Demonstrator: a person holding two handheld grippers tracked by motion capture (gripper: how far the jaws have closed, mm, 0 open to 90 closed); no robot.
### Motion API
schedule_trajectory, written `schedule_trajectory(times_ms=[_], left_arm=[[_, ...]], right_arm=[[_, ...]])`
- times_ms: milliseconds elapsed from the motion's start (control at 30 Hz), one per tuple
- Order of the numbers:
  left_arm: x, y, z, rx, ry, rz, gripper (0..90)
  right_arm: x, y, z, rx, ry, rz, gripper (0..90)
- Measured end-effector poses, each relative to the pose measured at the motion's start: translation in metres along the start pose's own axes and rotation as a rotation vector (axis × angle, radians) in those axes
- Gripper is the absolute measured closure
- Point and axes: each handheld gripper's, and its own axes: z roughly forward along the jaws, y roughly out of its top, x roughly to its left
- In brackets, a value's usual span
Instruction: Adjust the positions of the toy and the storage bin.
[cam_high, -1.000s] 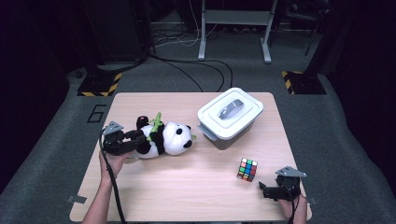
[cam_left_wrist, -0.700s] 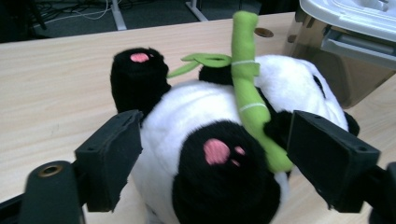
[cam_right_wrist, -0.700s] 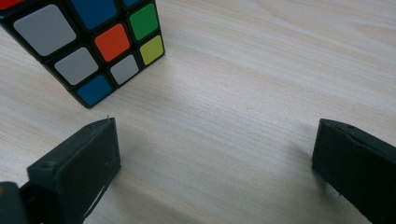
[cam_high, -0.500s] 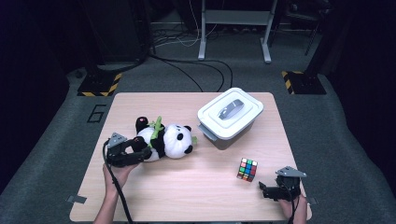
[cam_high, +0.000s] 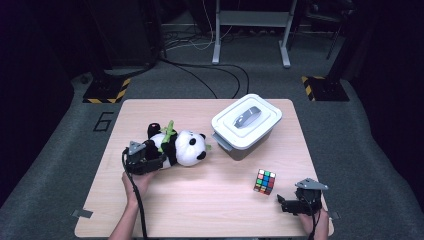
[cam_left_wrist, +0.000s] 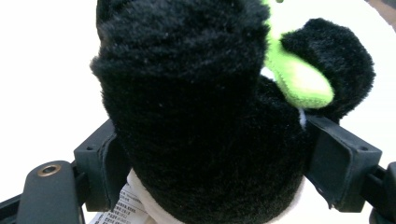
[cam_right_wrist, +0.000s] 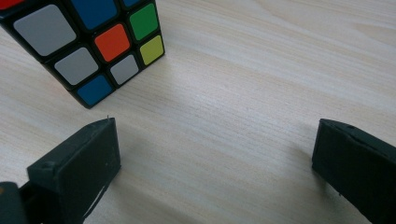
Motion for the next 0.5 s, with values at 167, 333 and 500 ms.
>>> schedule_trajectory(times_ms=[167, 333, 500], left_arm=[[-0.003, 0.002, 0.012, -0.026, 0.038, 0.022, 22.0], [-0.002, 0.011, 0.026, -0.032, 0.052, 0.011, 22.0], [0.0, 0.022, 0.043, -0.032, 0.063, 0.01, 21.9]], right_arm=[[0.0, 0.0, 0.0, 0.0, 0.0, 0.0, 0.1], [0.0, 0.0, 0.0, 0.0, 0.0, 0.0, 0.1], [0.0, 0.0, 0.0, 0.0, 0.0, 0.0, 0.2]])
